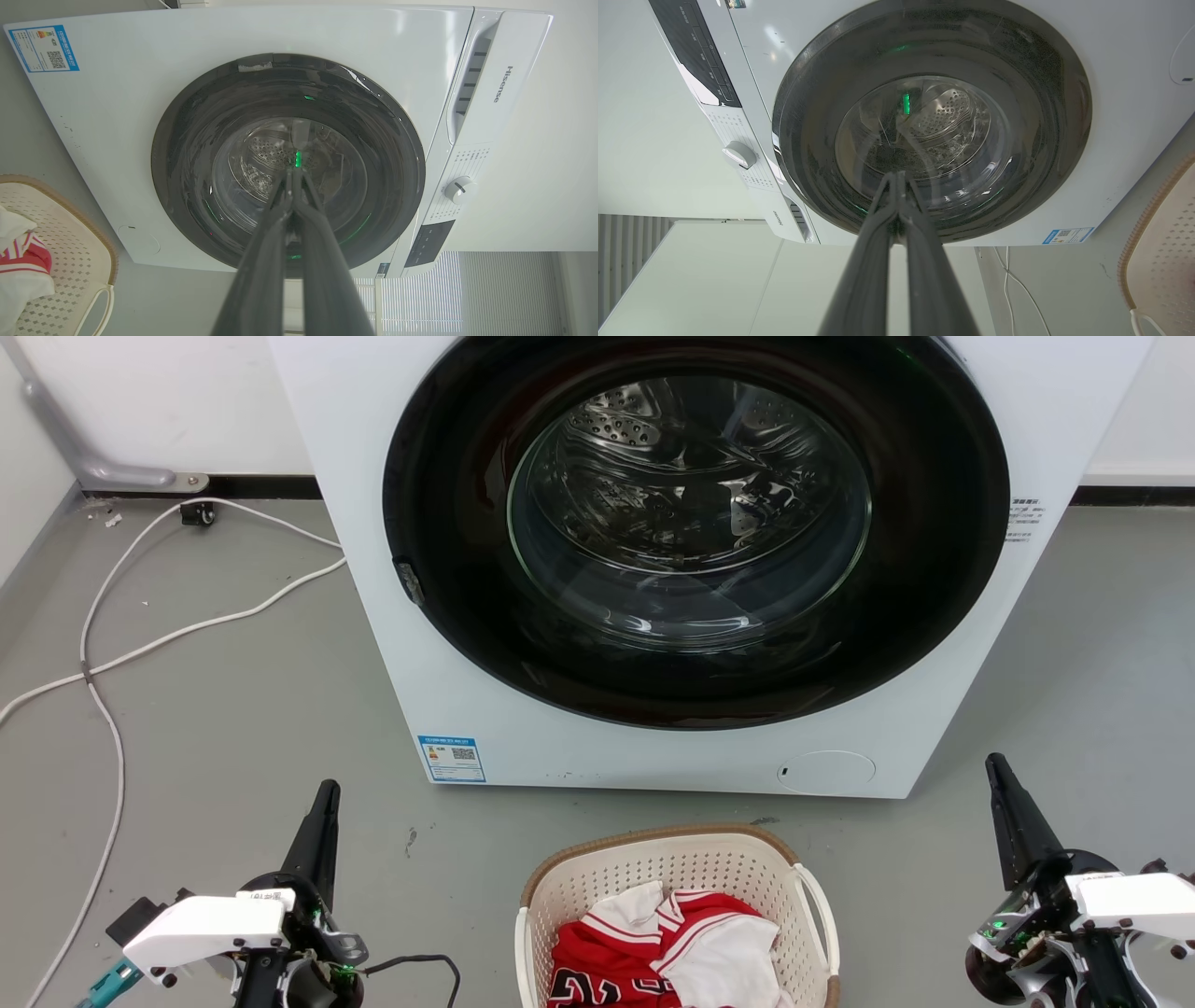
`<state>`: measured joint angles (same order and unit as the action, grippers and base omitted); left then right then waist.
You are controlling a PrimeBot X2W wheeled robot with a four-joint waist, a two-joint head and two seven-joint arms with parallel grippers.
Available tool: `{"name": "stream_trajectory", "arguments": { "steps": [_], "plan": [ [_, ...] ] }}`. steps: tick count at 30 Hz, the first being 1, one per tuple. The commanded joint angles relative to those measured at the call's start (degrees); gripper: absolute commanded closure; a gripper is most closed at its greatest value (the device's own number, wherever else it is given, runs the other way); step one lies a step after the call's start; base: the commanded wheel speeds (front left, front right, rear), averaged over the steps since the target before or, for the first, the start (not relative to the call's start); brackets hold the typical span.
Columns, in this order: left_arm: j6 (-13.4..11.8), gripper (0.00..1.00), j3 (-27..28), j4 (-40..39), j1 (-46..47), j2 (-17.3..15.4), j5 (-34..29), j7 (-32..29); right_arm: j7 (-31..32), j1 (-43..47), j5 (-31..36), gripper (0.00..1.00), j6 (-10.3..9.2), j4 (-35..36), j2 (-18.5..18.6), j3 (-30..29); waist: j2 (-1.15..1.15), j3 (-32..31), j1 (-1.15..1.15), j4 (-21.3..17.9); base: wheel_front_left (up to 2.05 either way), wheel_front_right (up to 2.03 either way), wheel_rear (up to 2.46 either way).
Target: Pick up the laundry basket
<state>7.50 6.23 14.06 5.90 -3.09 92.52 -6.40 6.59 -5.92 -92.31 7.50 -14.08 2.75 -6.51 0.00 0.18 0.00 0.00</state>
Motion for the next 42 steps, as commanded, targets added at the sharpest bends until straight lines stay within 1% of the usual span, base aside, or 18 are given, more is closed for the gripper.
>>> {"name": "stream_trajectory", "arguments": {
  "steps": [1, 24, 25, 28, 31, 34, 37, 42],
  "plan": [
    [0.15, 1.0, 0.23, 0.07, 0.58, 0.03, 0.06, -0.11, 0.08, -0.59, -0.22, 1.0, -0.02, -0.07, 0.24, 0.06, 0.0, 0.0, 0.0, 0.0, 0.0, 0.0, 0.0],
    [0.15, 1.0, 0.31, 0.08, 0.59, 0.07, -0.04, -0.16, 0.09, -0.59, -0.21, 1.0, -0.02, -0.06, 0.24, 0.06, 0.0, 0.0, 0.0, 0.0, 0.0, 0.0, 0.0],
    [0.0, 0.0, 0.07, -0.02, 0.0, 0.06, -0.02, -0.03, -0.04, 0.01, 0.02, 0.0, 0.0, 0.0, 0.0, -0.01, 0.0, 0.0, 0.0, 0.0, 0.0, 0.0, 0.0],
    [-0.01, 0.0, -0.12, 1.6, -1.38, 0.33, -0.01, -0.03, -0.01, 1.42, 0.02, 0.0, -0.01, -1.53, -0.2, 0.01, 0.0, 0.0, 0.0, 0.0, 0.0, 0.0, 0.0],
    [-0.01, 0.0, -0.57, 0.91, -1.48, 0.32, -0.43, 0.88, -0.93, 1.7, 0.67, 0.0, -0.01, -1.2, -0.18, 0.05, 0.0, 0.02, 0.0, -0.01, 0.0, 0.0, 0.0],
    [-0.01, 0.0, -0.7, 0.33, -1.54, 0.31, -2.57, 1.76, -1.82, 1.91, 2.21, 0.0, -0.01, -0.91, -0.17, -0.36, 0.0, 0.05, 0.0, -0.01, 0.0, 0.0, 0.0],
    [-0.15, 0.0, -0.85, -0.56, -1.5, 0.31, -6.08, 2.61, -2.67, 2.0, 5.44, 0.0, -0.01, 0.08, -0.15, -0.8, 0.0, 0.11, 0.0, -0.01, 0.0, 0.0, 0.0],
    [-1.15, 0.0, -1.28, -2.66, -1.41, 0.29, -12.38, 3.97, -4.03, 2.34, 13.18, 0.0, -0.01, 2.77, -0.12, -0.61, 0.0, 0.25, 0.0, -0.04, 0.0, 0.0, 0.0]
  ]
}}
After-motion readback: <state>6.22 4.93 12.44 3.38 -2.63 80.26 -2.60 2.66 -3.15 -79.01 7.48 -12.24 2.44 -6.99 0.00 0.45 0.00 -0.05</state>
